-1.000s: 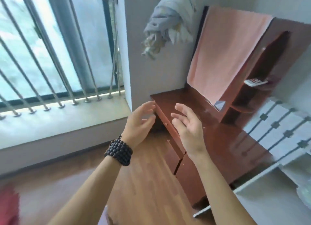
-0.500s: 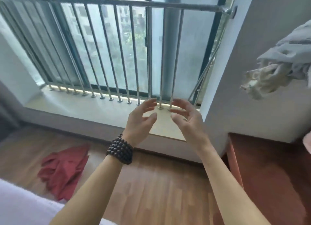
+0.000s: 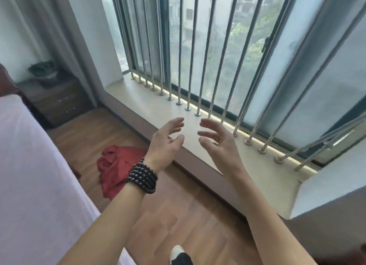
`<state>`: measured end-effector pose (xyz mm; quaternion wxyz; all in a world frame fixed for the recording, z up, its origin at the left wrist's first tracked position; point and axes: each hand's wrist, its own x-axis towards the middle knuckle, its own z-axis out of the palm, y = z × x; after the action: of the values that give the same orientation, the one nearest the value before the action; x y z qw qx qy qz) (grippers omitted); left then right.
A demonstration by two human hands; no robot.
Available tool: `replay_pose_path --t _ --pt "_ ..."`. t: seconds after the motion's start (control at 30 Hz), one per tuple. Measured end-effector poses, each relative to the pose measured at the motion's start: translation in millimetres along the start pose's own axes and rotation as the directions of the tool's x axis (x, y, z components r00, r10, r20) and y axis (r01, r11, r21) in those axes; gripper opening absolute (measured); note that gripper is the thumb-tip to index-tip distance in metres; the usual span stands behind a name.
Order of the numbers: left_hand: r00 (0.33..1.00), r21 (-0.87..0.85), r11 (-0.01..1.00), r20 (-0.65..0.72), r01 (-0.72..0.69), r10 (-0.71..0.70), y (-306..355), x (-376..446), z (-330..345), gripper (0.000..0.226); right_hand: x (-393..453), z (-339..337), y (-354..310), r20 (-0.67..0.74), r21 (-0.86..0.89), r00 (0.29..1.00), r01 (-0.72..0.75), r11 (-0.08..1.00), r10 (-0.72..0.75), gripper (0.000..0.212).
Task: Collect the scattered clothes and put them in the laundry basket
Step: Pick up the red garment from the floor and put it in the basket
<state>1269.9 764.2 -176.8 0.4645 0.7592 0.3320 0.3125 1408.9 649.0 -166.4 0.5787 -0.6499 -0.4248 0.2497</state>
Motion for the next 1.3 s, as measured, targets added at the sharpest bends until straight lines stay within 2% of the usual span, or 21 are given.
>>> replay_pose_path --t 0.3,0.6,0.73,0.87,1.07,1.3 --pt "0.971 -0.010 0.996 -0.224 0.087 -0.087 -52.4 111.6 -87.5 0.048 154.3 93.2 0.1 0.212 0.087 0.977 0.017 0.996 -0.036 0.043" --pt "0.885 0.018 0.976 -0.425 0.216 -0.188 -130.1 191.6 -182.7 0.050 287.3 206.6 25.0 0.421 0.108 0.906 -0.011 0.994 -0.036 0.043" --pt "0.819 0.022 0.955 -0.520 0.295 -0.241 -163.8 228.7 -229.8 0.049 352.9 259.3 44.5 0.491 0.132 0.871 -0.059 0.990 -0.013 0.040" --pt "0.787 0.022 0.940 -0.553 0.341 -0.273 -193.2 253.8 -263.2 0.050 393.2 316.5 50.2 0.554 0.141 0.832 -0.060 0.988 -0.028 0.040" --pt "0.729 -0.075 0.909 -0.571 0.411 -0.377 -254.6 281.4 -321.1 0.051 439.0 411.9 64.3 0.651 0.090 0.759 -0.107 0.990 0.023 0.044" --pt "0.689 -0.210 0.862 -0.526 0.462 -0.498 -376.9 317.5 -400.0 0.053 495.8 529.7 120.5 0.623 0.002 0.776 -0.130 0.992 0.100 0.043"
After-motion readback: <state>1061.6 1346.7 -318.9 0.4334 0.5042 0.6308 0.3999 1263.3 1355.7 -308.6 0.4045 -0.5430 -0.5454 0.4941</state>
